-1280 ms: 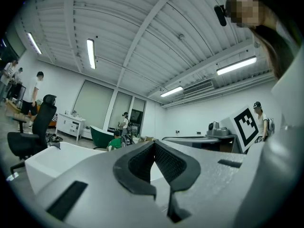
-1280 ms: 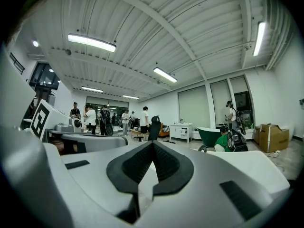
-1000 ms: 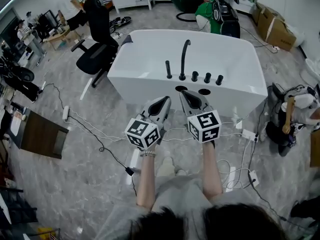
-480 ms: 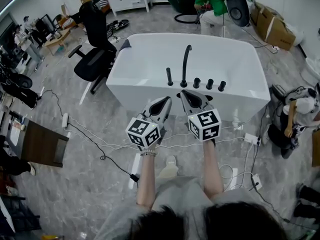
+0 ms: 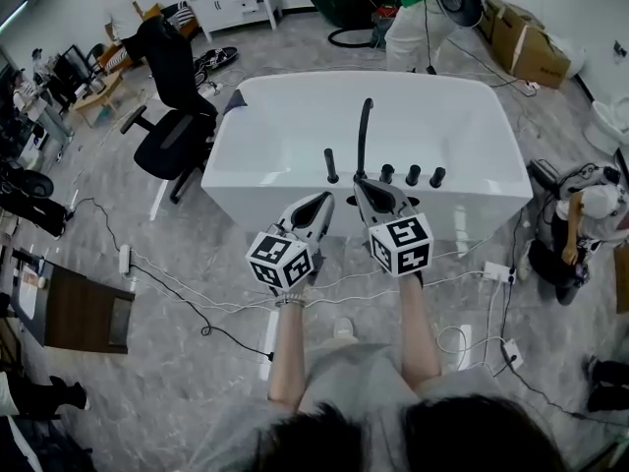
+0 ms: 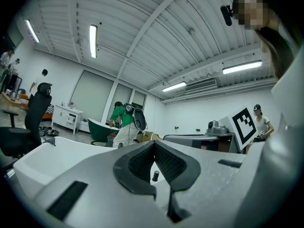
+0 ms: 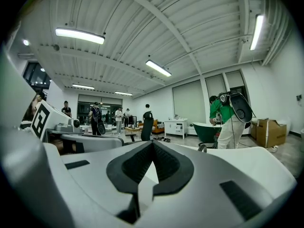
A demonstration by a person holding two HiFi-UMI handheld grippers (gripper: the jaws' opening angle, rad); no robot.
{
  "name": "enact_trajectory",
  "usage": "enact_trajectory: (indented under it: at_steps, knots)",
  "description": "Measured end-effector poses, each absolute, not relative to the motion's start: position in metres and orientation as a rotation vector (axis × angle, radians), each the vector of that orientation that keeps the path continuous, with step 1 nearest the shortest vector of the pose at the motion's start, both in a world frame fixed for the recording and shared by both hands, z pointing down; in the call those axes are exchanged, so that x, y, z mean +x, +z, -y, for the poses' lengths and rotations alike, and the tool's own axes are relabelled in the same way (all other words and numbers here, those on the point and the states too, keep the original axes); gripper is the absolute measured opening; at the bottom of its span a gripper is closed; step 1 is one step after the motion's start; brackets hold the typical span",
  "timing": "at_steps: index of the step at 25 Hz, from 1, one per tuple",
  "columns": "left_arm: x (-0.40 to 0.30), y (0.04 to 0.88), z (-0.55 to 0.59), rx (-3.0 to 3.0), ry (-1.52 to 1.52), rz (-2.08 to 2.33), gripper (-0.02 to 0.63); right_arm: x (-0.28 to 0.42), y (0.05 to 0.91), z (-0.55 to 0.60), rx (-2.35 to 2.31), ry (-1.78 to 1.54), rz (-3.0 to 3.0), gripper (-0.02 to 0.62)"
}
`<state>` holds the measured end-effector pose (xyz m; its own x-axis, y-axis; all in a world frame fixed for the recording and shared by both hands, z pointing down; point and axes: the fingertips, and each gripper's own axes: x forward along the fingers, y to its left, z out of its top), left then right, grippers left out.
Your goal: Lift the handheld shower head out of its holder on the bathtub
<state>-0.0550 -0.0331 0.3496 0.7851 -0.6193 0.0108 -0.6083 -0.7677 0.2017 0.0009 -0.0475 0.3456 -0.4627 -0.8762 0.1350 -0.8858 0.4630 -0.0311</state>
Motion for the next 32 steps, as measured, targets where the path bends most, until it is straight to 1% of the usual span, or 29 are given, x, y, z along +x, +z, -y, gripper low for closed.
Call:
enact_trajectory:
  at_steps: [8, 15, 22, 32]
  knots:
    - [-0.063, 0.361, 0.062, 2.784, -0.065, 0.924, 0.005, -0.004, 0.361, 0.072, 1.613, 0.184, 2.576, 0.001]
    - [-0.056, 0.367, 0.085, 2.767, -0.06, 0.933, 0.005, 0.01, 0.367, 0.093, 1.613, 0.195, 2.55, 0.001]
    - [-0.04, 0.379, 0.113, 2.721, -0.055, 0.958, 0.005, 0.02, 0.371, 0.128, 1.554, 0.196, 2.546, 0.002]
    - [-0.035, 0.401, 0.15, 2.644, -0.058, 1.023, 0.005, 0.019, 0.399, 0.168, 1.44, 0.239, 2.548, 0.0]
